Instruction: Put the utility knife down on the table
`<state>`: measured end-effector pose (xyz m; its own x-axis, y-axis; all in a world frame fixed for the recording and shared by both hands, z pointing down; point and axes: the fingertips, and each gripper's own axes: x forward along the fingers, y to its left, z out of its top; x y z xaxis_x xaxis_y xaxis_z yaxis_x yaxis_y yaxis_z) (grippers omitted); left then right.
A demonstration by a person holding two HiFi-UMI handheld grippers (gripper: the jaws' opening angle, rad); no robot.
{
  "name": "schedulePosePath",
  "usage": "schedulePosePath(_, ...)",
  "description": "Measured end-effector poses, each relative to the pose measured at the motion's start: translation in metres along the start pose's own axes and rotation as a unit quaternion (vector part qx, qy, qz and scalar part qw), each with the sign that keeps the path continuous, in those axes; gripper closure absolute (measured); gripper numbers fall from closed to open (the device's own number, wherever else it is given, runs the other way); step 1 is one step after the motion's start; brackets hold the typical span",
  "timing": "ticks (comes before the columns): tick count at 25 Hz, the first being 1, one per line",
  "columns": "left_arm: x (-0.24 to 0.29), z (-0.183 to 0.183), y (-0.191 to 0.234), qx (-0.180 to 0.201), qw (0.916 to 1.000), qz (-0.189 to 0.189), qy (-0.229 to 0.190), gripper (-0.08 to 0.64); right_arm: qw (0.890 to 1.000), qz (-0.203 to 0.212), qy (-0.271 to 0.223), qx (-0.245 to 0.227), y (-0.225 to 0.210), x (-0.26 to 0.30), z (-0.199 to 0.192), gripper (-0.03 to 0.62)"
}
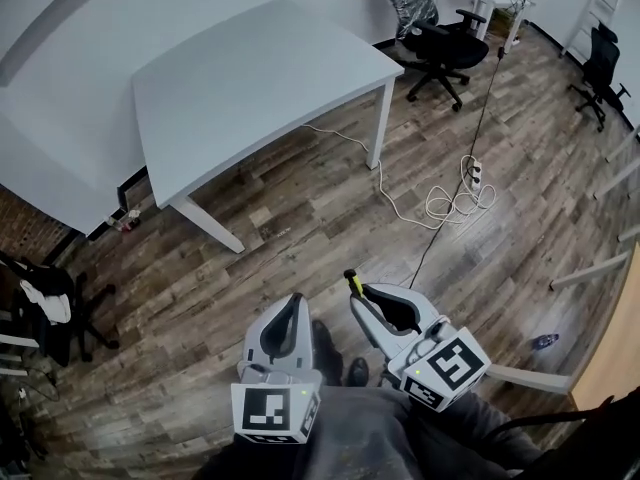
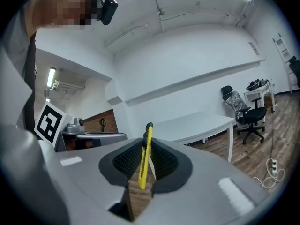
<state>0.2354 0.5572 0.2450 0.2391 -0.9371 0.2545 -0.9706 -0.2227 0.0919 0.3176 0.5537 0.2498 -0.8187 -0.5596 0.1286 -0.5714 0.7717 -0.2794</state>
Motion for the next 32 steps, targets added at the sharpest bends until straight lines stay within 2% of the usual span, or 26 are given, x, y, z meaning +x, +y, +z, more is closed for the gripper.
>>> schedulePosePath(9,0.057,0.022,0.083,-0.023,0.9996,0.013,-0.013,0.557,1.000,0.013,0.013,-0.015,-0.021,0.098,0.024,0.537)
schedulePosePath(15,0.079,0.037,0.124,-0.030,0.9993,0.015,-0.018,0.557,1.000,0.010,0.016,-0.018,-0.031,0.144,0.039,0.537)
schedulePosePath(26,0.117,0.047,0.147,-0.022,0.9997,-0.002,-0.008,0.557,1.000,0.002,0.014,-0.014,-0.054,0.179,0.051,0.537)
schedulePosePath(32,0.156,0.058,0.154,-0.018,0.9998,0.011,-0.008,0.557,1.000,0.009,0.011,-0.008,-0.087,0.201,0.059,0.537)
